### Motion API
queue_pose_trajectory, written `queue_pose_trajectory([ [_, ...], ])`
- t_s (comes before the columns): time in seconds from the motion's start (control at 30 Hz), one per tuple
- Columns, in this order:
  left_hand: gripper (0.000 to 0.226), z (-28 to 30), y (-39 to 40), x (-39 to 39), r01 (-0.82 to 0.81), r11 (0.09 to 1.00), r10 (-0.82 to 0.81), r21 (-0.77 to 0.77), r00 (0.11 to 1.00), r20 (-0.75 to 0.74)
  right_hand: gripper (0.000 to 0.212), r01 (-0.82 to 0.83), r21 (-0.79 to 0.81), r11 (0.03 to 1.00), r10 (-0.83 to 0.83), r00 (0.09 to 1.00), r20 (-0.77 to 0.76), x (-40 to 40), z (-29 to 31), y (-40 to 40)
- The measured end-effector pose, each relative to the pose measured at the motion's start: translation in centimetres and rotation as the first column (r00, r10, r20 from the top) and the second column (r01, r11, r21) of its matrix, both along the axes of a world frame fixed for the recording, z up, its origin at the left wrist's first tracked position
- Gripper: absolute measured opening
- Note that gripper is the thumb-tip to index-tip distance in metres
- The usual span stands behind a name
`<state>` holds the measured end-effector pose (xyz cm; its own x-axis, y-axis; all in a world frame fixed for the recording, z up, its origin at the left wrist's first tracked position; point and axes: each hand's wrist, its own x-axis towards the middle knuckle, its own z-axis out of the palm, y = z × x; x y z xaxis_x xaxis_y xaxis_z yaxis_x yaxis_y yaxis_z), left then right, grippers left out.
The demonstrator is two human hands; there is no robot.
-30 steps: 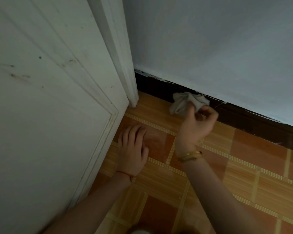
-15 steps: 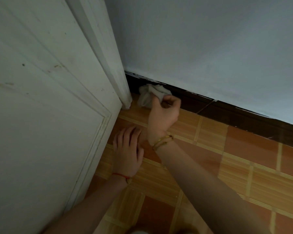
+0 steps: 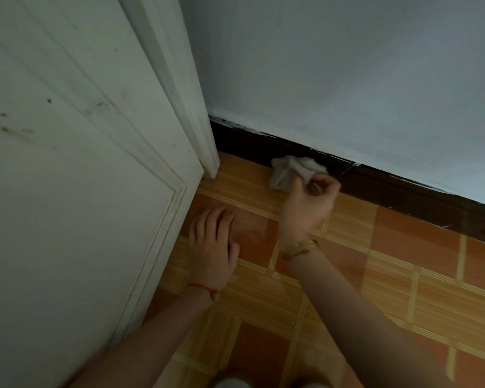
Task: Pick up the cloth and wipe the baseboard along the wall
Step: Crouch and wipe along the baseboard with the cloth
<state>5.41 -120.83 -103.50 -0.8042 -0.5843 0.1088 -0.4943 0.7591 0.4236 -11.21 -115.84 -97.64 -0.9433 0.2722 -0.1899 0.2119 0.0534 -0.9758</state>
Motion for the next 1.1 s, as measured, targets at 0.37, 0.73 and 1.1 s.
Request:
queue_pose_trajectory([
  [0.37, 0.051, -0.3, 0.0, 0.1, 0.001, 1.000, -0.001, -0.020, 1.000, 0.021, 0.028, -0.159, 0.094, 0.983, 0.160, 0.987, -0.006, 1.4, -2.0, -4.6],
  [0.73, 0.048, -0.2, 0.0, 0.1, 0.006, 1.000, -0.006, -0.005, 1.000, -0.012, 0.027, 0.132, 0.111, 0.985, -0.132, 0.991, -0.007, -1.9, -0.7, 5.4],
  [1.1, 0.050, -0.7, 0.1, 0.3, -0.010, 1.000, 0.010, -0.004, 1.000, 0.006, 0.028, -0.042, 0.092, 0.995, 0.047, 0.997, -0.055, 0.0, 1.2, -0.5],
])
